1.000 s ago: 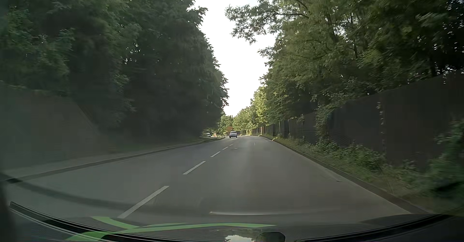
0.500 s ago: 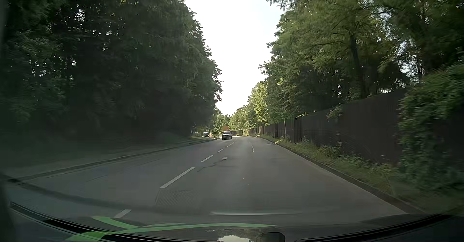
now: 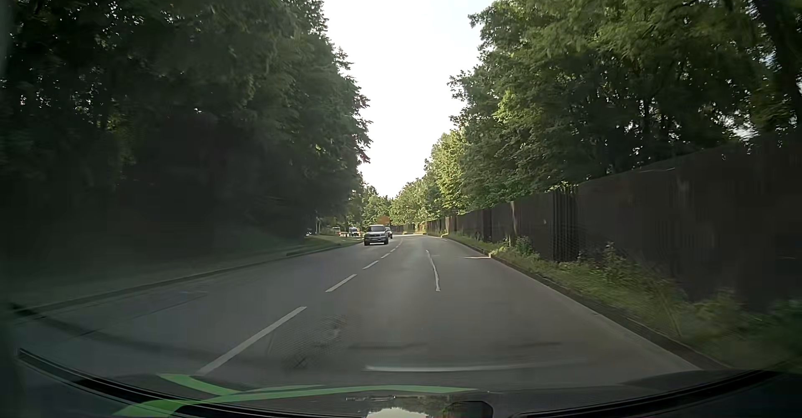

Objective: Follow the waypoints while adhering to traffic rules and regulations

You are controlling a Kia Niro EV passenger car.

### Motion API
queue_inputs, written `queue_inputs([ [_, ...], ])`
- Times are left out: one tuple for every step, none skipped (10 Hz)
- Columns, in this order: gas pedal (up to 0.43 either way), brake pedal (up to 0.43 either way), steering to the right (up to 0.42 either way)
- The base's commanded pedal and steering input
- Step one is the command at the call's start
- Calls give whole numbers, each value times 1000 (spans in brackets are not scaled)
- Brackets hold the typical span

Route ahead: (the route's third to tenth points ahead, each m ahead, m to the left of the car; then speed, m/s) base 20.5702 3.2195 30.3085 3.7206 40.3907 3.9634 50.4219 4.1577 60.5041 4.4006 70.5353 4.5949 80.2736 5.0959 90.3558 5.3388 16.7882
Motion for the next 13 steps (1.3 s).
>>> queue_inputs([
  [209, 0, 1],
  [209, 0, 1],
  [209, 0, 1],
  [209, 0, 1],
  [169, 0, 1],
  [169, 0, 0],
  [169, 0, -4],
  [169, 0, -4],
  [177, 0, -4],
  [177, 0, -4],
  [177, 0, -4],
  [177, 0, -4],
  [177, 0, -4],
])
